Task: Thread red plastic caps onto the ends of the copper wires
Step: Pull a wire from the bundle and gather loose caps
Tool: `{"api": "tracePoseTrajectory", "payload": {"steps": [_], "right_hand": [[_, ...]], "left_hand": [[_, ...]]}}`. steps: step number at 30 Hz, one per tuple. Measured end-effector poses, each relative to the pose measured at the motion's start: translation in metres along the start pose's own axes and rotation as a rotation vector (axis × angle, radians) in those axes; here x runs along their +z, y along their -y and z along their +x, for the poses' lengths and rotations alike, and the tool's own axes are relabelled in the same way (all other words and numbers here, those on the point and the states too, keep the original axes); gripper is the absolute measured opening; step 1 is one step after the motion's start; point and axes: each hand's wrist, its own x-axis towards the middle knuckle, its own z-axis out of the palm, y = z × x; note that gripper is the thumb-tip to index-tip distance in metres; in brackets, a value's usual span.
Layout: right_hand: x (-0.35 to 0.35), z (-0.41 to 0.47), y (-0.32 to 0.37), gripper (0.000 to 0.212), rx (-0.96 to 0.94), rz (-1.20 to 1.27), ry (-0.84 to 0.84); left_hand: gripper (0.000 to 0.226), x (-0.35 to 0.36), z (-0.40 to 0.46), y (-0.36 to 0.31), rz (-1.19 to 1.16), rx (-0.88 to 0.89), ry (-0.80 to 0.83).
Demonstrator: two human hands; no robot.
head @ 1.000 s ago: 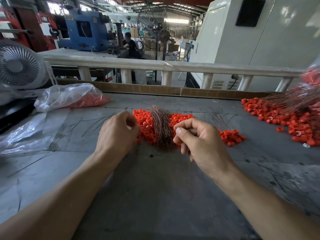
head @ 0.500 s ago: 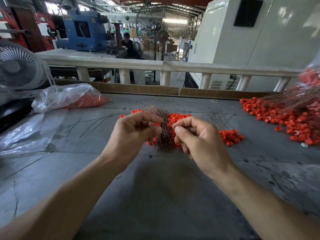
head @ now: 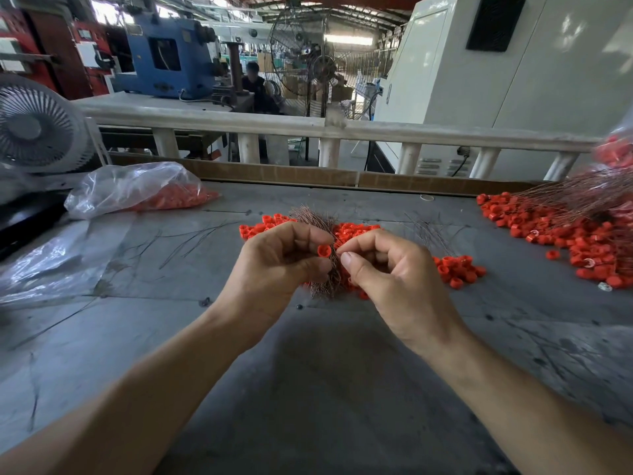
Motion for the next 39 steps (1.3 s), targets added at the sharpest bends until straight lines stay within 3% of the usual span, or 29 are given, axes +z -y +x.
{"api": "tracePoseTrajectory", "payload": {"steps": [20, 27, 39], "right_hand": [[0.0018, -0.0016, -0.0018, 0.013, -0.012, -0.103, 0.006], [0.0007, 0.0008, -0.0028, 0.012, 0.016, -0.073, -0.045], [-0.003, 0.0, 0.0018, 0.013, -0.026, -0.054, -0.011]], "left_hand": [[0.026, 0.0025, -0.0032, -0.0019, 0.08, 0.016, -0.034], [0.018, 0.0031, -0.0036, -0.003, -0.046, -0.041, -0.026], [0.024, 0.0011, -0.0037, -0.0063, -0.183, -0.165, -0.034]]}}
